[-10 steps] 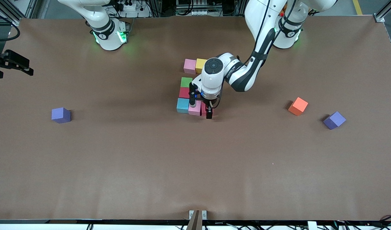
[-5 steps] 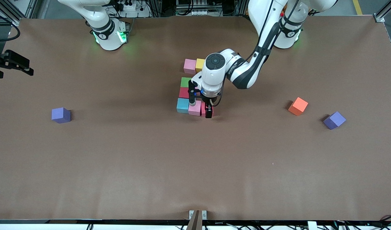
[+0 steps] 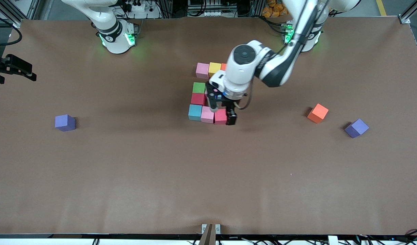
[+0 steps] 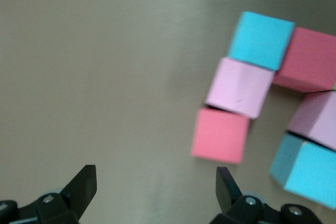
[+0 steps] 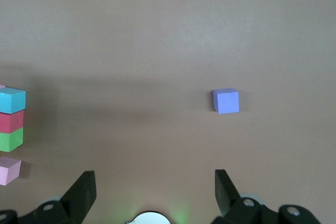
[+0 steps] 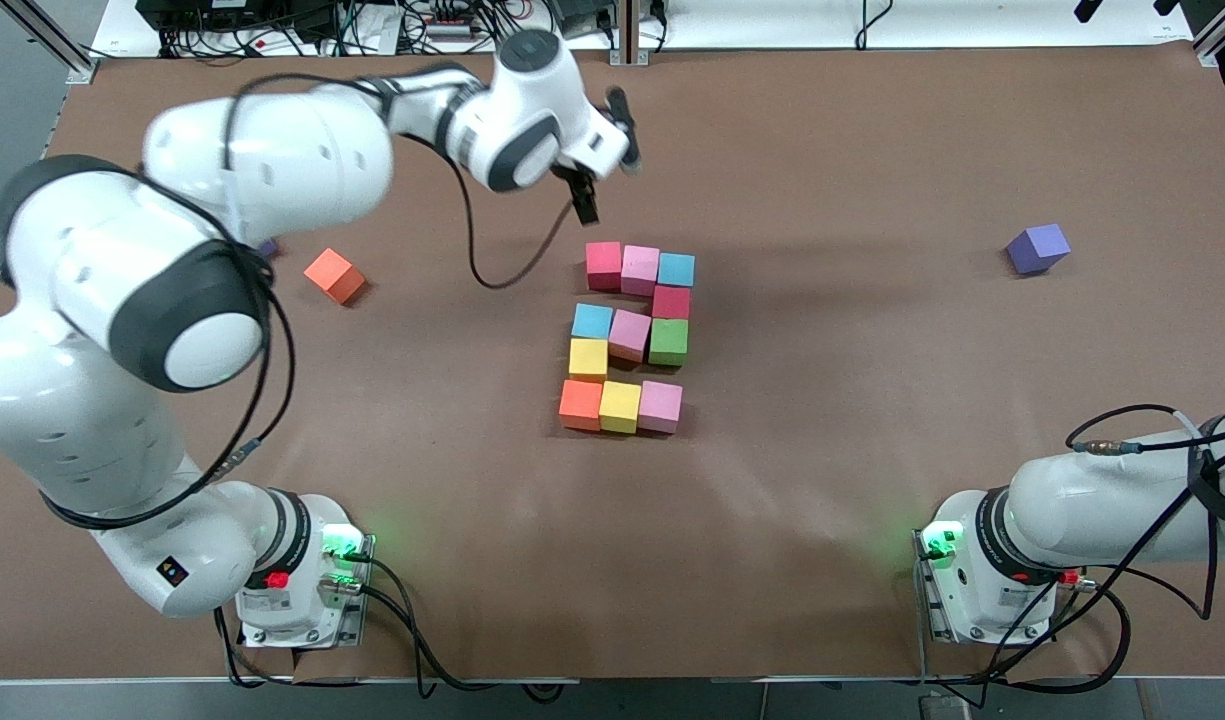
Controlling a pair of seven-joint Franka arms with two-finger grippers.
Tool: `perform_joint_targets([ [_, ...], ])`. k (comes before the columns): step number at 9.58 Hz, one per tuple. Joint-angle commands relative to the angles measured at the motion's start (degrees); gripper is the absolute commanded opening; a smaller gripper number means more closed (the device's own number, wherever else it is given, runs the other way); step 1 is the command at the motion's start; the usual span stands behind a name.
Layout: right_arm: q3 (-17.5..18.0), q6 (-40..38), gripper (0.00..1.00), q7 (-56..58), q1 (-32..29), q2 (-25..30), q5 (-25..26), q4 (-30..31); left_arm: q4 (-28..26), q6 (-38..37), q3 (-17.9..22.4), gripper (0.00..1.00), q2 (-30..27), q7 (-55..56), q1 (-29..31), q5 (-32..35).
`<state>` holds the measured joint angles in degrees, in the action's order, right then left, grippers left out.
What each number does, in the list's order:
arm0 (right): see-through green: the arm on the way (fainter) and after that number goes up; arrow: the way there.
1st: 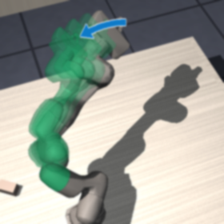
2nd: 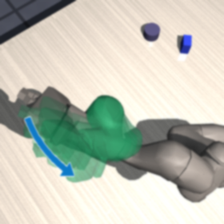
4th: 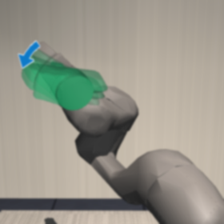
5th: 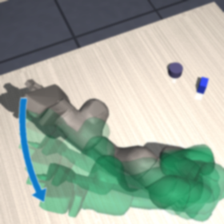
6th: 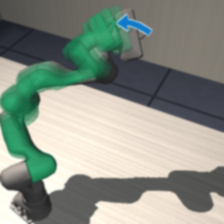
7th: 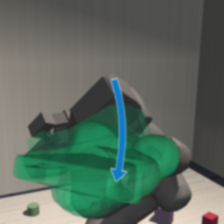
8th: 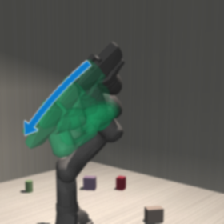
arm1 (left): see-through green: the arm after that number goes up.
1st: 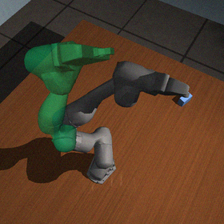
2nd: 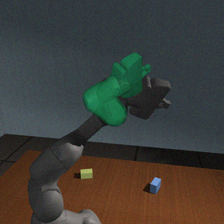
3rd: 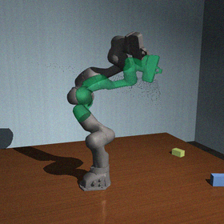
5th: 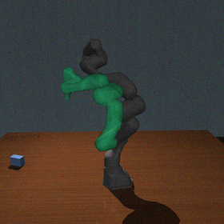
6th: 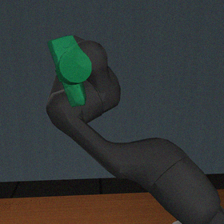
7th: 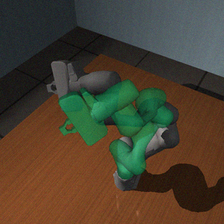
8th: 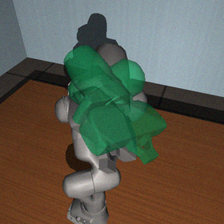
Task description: Form number 2 with 11 blocks
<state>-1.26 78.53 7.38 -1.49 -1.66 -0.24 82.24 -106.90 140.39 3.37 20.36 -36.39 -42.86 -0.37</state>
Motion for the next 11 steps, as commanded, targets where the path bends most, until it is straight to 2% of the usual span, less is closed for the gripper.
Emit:
perform_joint_targets([
  [1,0.1,-0.8,1.00,-0.2,-0.1,-1.1,0.2,-1.6,-0.9,-2.4,2.9,1.00,-4.4,2.8,3.4,-2.3],
  [3,0.1,-0.9,1.00,-0.2,0.0,-1.1,0.3,-1.5,-0.1,-5.8,8.5,1.00,-6.6,5.1,4.6,-8.4],
  [4,0.1,-0.9,1.00,-0.2,0.2,-1.1,0.3,-1.5,1.2,-8.3,9.4,1.00,-7.5,6.8,7.8,-8.5],
  [6,0.2,-1.0,1.00,-0.2,0.2,-1.1,0.2,-1.5,4.3,-12.1,10.3,1.00,-7.7,10.3,12.0,-8.7],
  [8,0.2,-1.0,1.00,-0.2,0.2,-1.1,0.3,-1.6,7.0,-14.8,10.4,1.00,-7.6,23.4,15.6,-8.6],
  [10,0.2,-1.0,1.00,-0.2,0.2,-1.1,0.1,-1.5,8.6,-15.7,10.2,1.00,-7.4,25.3,20.1,-8.8],
  [11,0.2,-1.0,1.00,-0.2,0.1,-1.1,0.1,-1.5,11.2,-19.8,10.2,1.00,-7.1,26.0,21.9,-8.6],
])
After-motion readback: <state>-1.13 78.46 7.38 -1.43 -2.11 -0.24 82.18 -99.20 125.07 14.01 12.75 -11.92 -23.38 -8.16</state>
